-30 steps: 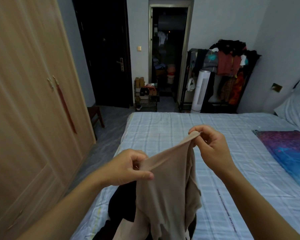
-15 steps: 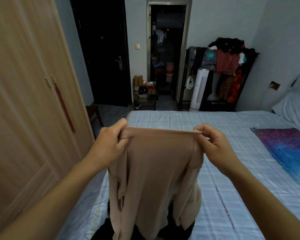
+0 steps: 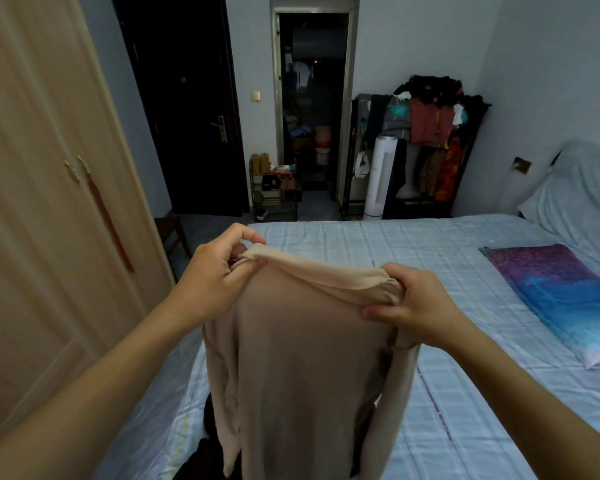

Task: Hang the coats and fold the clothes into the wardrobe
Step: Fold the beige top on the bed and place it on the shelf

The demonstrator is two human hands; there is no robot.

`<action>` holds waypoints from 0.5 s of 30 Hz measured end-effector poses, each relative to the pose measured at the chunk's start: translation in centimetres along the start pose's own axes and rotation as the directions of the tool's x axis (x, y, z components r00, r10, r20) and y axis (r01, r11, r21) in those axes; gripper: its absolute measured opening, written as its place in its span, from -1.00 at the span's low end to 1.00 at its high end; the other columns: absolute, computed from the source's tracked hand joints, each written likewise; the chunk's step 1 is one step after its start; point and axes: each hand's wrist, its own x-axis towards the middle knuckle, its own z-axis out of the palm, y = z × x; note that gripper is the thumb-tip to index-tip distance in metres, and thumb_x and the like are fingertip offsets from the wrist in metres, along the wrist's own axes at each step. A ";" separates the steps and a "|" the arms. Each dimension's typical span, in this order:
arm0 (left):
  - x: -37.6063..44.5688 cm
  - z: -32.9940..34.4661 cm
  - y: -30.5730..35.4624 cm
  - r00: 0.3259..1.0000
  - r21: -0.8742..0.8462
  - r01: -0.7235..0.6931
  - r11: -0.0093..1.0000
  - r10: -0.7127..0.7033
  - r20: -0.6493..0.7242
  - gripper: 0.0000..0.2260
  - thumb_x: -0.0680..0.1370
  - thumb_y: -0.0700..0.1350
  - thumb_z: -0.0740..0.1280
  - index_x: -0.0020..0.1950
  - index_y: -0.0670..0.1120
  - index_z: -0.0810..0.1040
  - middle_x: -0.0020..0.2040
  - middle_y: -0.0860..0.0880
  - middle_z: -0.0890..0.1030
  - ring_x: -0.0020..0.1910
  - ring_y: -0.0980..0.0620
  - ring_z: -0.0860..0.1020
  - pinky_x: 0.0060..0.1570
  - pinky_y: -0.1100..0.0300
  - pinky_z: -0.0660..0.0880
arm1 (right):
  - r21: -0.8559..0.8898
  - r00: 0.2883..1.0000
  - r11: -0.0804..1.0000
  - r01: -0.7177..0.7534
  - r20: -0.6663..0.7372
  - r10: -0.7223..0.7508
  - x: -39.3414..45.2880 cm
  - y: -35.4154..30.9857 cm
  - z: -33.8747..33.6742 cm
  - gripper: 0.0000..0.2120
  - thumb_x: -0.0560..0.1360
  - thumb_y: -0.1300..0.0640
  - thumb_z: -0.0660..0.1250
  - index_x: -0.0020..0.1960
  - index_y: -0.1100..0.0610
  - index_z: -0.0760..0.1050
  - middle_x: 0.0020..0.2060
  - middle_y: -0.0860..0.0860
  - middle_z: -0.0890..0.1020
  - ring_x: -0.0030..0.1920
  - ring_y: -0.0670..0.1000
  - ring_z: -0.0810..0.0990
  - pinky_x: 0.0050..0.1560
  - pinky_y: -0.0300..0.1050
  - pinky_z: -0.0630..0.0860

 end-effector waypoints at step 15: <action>-3.5 3.3 4.5 0.962 -0.215 0.243 0.946 -0.263 -0.071 -0.82 0.61 -0.22 0.33 -0.04 0.02 0.67 -0.11 0.03 0.69 -0.09 0.14 0.62 -0.10 0.25 0.55 | 0.293 0.979 0.956 0.004 -0.197 0.056 -3.5 3.8 -4.5 -0.78 0.58 0.31 0.28 -0.09 0.05 0.62 -0.32 -0.18 0.65 -0.29 -0.21 0.58 -0.27 -0.37 0.45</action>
